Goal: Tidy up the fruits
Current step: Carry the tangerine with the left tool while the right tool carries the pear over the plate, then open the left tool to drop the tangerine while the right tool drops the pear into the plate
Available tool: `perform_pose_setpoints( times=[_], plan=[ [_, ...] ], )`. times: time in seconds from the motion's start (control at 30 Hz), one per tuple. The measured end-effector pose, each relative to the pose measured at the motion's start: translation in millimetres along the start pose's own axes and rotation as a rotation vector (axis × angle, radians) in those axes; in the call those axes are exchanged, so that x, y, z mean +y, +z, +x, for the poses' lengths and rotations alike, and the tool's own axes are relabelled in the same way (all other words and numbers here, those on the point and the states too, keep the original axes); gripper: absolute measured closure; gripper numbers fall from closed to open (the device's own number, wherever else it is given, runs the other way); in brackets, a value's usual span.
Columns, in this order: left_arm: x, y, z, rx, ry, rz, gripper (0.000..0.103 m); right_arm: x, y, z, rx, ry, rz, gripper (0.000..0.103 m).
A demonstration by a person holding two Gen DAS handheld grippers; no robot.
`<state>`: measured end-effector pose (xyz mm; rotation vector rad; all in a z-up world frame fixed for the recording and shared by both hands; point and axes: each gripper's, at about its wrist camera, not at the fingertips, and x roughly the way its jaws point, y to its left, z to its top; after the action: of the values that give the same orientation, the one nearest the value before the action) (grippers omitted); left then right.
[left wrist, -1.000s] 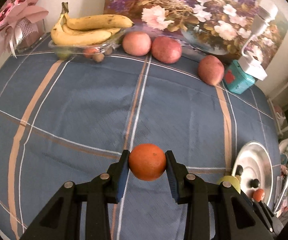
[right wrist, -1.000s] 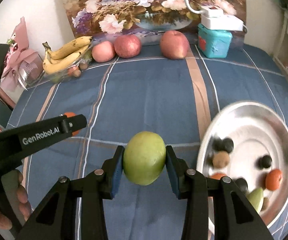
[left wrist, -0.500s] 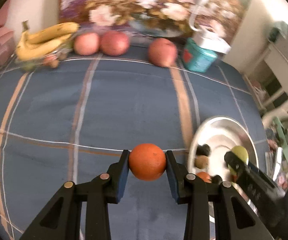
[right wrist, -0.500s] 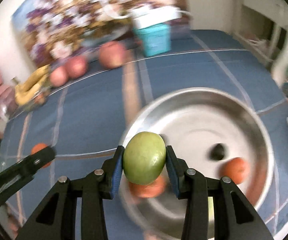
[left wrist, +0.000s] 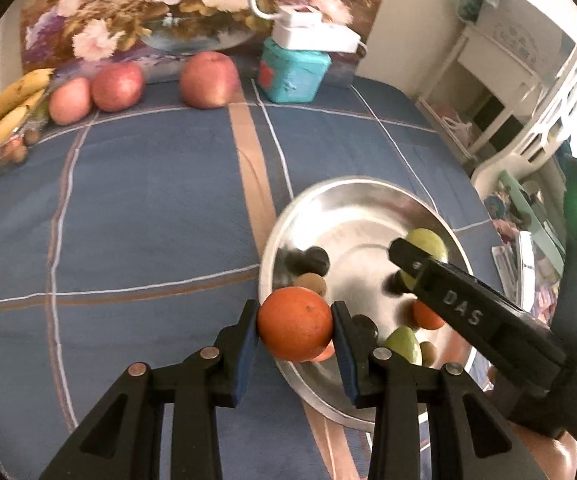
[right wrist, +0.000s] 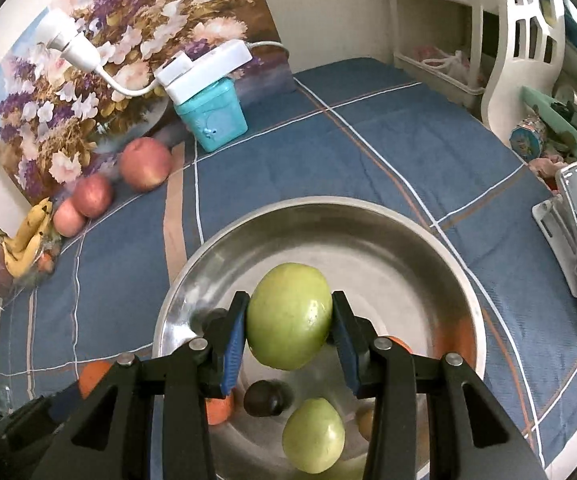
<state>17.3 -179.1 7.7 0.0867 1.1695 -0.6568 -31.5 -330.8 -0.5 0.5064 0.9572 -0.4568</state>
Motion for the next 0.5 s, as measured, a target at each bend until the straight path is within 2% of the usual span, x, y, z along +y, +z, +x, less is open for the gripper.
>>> perform_pose_setpoints(
  times=[0.13, 0.5],
  plan=[
    [-4, 0, 6, 0.000, -0.010, 0.010, 0.065, 0, -1, 9, 0.025, -0.002, 0.002, 0.060],
    [-6, -3, 22, 0.012, 0.029, 0.041, 0.065, 3, -7, 25, 0.059, -0.003, -0.033, 0.060]
  ],
)
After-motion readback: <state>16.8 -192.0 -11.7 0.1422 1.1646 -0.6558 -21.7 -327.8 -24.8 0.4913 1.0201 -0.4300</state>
